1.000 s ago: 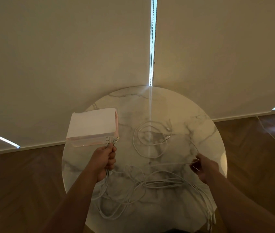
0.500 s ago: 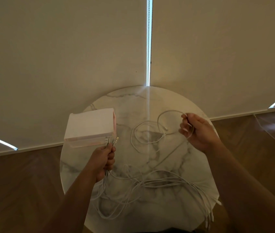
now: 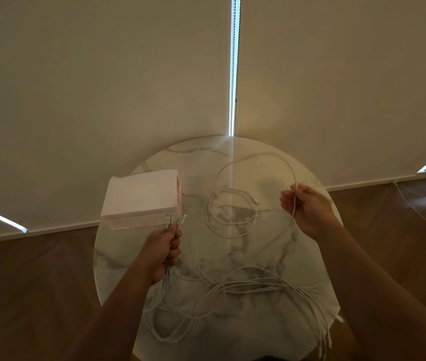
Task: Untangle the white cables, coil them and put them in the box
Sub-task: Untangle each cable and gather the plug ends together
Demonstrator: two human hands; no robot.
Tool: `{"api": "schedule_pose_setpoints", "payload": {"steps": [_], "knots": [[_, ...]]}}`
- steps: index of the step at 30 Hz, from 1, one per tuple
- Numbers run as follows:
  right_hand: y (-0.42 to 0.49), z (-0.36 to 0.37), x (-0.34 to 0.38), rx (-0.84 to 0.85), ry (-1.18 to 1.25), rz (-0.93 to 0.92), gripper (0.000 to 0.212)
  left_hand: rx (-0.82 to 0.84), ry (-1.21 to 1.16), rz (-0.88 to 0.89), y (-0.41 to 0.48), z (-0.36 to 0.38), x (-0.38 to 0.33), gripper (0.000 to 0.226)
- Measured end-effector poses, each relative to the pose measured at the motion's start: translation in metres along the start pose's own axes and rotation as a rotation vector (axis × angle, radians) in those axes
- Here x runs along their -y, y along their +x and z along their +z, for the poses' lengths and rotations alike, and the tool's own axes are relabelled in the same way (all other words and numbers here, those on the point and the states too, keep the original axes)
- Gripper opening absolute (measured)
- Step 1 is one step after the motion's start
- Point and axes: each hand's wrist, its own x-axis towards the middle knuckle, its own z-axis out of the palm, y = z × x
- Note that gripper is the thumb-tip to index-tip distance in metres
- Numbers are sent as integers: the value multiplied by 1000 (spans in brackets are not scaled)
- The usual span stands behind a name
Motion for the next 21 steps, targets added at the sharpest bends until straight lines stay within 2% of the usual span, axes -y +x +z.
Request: {"api": "schedule_pose_setpoints", "payload": {"steps": [3, 4, 5, 6, 7, 9, 11, 13, 16, 19, 21], "knots": [[9, -36, -43, -407, -903, 142, 12, 5, -19, 9, -1, 2, -1, 35], [6, -44, -55, -520, -1045, 158, 17, 4, -30, 12, -1, 2, -2, 35], [1, -46, -66, -571, -1052, 145, 31, 2, -39, 16, -2, 3, -2, 35], [-5, -42, -76, -545, -1030, 74, 40, 0, -44, 23, -3, 4, -3, 35], [-16, -28, -84, -418, -1049, -24, 42, -2, -51, 30, -4, 5, -4, 35], [-39, 3, -98, 38, -1075, -199, 47, 1, -80, 46, -7, 10, -8, 35], [-65, 41, -106, 512, -1077, -204, 65, 5, -120, 66, -9, 17, -14, 35], [-85, 72, -115, 787, -1084, -165, 75, 15, -167, 84, -11, 23, -22, 35], [-105, 105, -134, 915, -987, -200, 63, 32, -225, 114, -14, 29, -33, 36], [-112, 121, -146, 824, -880, -344, 31, 29, -240, 142, -21, 29, -41, 36], [-112, 126, -147, 778, -819, -383, 23, 44, -259, 147, -26, 28, -46, 36]]}}
